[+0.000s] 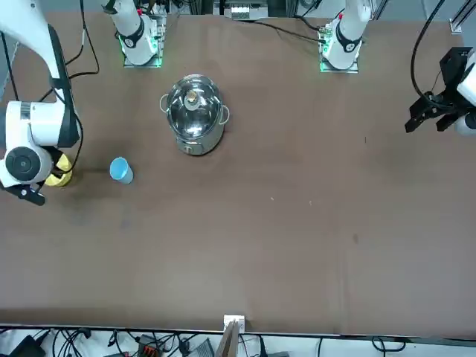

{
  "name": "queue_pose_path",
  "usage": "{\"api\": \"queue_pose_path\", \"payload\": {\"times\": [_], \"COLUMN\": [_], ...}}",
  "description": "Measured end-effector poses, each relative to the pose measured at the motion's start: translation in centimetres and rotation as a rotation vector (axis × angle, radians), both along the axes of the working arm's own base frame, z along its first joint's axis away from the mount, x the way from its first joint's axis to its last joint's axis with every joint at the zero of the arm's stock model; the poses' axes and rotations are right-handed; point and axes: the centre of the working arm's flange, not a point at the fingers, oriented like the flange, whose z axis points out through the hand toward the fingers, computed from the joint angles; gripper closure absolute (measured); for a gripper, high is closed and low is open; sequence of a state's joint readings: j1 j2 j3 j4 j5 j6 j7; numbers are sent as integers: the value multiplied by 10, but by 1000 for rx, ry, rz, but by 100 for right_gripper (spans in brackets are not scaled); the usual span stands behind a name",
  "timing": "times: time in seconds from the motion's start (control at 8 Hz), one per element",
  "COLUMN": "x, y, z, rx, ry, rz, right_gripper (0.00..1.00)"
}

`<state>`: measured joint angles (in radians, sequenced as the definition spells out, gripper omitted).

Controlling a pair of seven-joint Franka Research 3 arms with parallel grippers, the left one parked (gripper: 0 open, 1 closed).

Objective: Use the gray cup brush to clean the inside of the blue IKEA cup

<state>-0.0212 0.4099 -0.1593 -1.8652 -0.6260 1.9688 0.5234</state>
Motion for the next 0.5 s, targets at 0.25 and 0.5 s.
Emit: {"api": "queue_pose_path", "payload": {"times": [0.25, 0.5], "x": [-3, -4], "y": [0, -3], "z": [-17, -36], "rx": [-8, -23], "ry": [23, 53], "rz": [21, 32], "right_gripper": [97, 97]}}
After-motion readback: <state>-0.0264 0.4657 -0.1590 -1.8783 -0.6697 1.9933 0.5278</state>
